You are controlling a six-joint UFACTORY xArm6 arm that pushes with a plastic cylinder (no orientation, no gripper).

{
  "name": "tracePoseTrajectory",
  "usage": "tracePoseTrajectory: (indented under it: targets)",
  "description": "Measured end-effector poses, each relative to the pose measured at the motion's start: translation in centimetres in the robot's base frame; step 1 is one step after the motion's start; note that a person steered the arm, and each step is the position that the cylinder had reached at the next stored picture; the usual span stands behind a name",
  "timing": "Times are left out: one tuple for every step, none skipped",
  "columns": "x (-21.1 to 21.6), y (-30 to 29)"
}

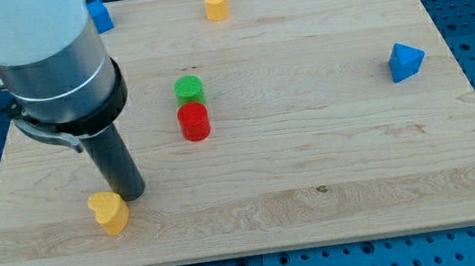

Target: Place yellow heart horizontally to the red circle

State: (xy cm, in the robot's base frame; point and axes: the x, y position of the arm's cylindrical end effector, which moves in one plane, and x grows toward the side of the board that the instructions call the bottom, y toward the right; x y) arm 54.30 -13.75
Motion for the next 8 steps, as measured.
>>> tracePoseTrajectory:
  targets:
    - [0.0,1.5]
    - [0.0,5.2]
    - [0.1,2.2]
    - [0.6,0.5]
    - [1.6,4.8]
    - [2.6,3.4]
    - [2.4,-1.9]
    - [2.2,-2.1]
